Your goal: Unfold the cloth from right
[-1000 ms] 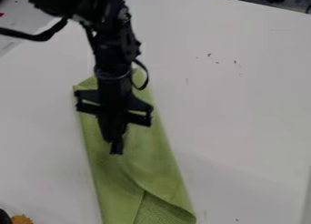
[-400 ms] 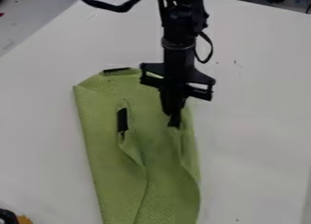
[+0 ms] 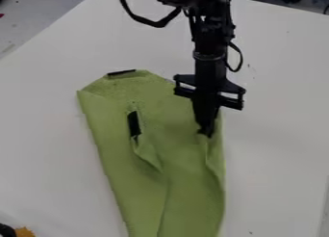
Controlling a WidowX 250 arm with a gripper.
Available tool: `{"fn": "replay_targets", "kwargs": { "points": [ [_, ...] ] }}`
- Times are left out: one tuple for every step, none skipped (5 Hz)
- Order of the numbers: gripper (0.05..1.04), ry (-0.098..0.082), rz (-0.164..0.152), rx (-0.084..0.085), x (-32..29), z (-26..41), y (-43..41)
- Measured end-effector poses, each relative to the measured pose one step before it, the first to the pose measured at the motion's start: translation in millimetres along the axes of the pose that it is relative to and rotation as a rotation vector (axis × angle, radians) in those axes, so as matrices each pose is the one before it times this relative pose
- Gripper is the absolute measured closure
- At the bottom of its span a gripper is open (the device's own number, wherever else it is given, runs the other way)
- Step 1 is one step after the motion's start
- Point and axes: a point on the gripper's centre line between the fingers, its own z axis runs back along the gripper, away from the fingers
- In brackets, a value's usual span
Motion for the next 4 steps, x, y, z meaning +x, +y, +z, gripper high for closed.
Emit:
{"fn": "replay_targets", "kwargs": {
  "points": [
    [1.023,-0.0135,-0.0051,-0.0236,7.0,-2.49,-3.14],
    [0.982,-0.0011,0.0074,0.0071,-1.29,-1.37,0.87],
    [0.811,-0.0015,0.0286,0.0019,-4.16,-1.99,0.34],
    [0.532,-0.0096,0.0138,-0.0058,-6.38,0.57,-7.25]
  ]
}}
